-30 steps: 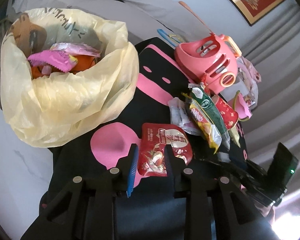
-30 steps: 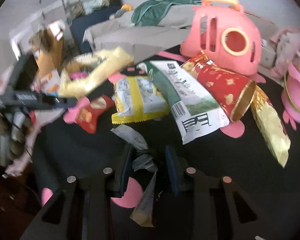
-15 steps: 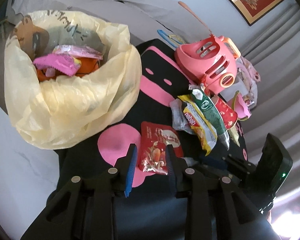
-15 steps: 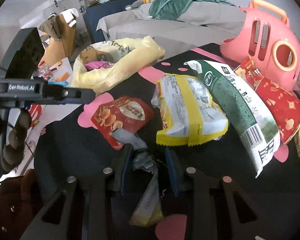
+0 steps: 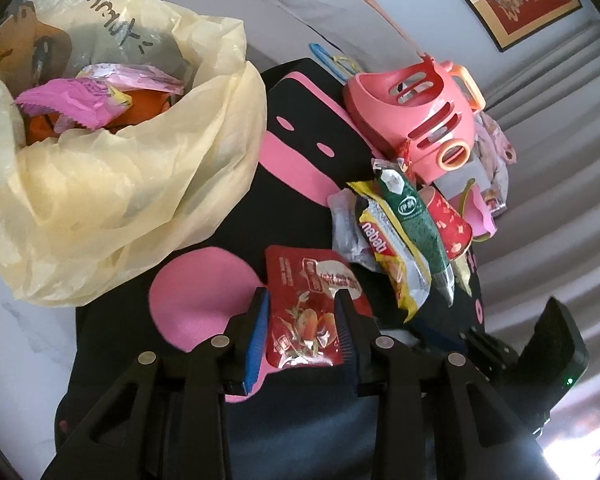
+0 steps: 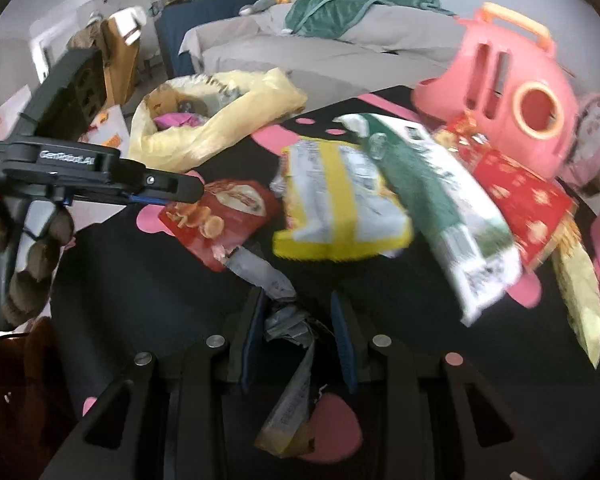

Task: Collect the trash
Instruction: 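Carry the red packet and grey strip in both grippers over the yellow trash bag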

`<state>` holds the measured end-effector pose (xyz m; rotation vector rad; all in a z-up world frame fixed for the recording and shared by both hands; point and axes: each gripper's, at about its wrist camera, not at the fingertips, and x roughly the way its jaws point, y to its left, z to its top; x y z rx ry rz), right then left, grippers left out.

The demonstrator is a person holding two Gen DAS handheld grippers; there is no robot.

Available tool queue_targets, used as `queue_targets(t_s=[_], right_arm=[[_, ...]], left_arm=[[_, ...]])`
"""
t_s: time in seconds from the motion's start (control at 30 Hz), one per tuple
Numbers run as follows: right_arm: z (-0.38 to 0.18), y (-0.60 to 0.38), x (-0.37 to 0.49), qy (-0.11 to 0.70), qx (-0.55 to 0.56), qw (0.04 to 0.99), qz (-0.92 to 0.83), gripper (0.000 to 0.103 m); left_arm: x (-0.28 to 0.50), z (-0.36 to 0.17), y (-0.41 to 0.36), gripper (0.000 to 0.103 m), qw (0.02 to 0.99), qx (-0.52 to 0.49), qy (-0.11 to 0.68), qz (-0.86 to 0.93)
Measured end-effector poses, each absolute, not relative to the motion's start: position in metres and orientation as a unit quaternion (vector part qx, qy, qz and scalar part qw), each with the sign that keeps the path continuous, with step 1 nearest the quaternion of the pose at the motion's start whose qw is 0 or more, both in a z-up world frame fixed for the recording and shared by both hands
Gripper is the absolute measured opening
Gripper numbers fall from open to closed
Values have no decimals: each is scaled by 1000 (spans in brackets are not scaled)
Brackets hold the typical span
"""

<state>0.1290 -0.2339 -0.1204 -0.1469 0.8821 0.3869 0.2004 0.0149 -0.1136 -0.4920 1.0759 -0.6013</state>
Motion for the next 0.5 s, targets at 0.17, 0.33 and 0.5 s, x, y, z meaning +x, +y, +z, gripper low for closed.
queue_targets(t_s=[0.17, 0.33, 0.5], right_arm=[[-119, -267, 116, 422, -45, 894, 147, 30], [-123, -291, 110, 422, 3, 896, 136, 33], [-122, -285, 107, 415, -15, 900, 136, 38]], left_arm=[[202, -114, 5, 34, 781, -226, 503, -293], [200, -111, -13, 33, 779, -207, 508, -303], [195, -101, -26, 8, 792, -185, 496, -305]])
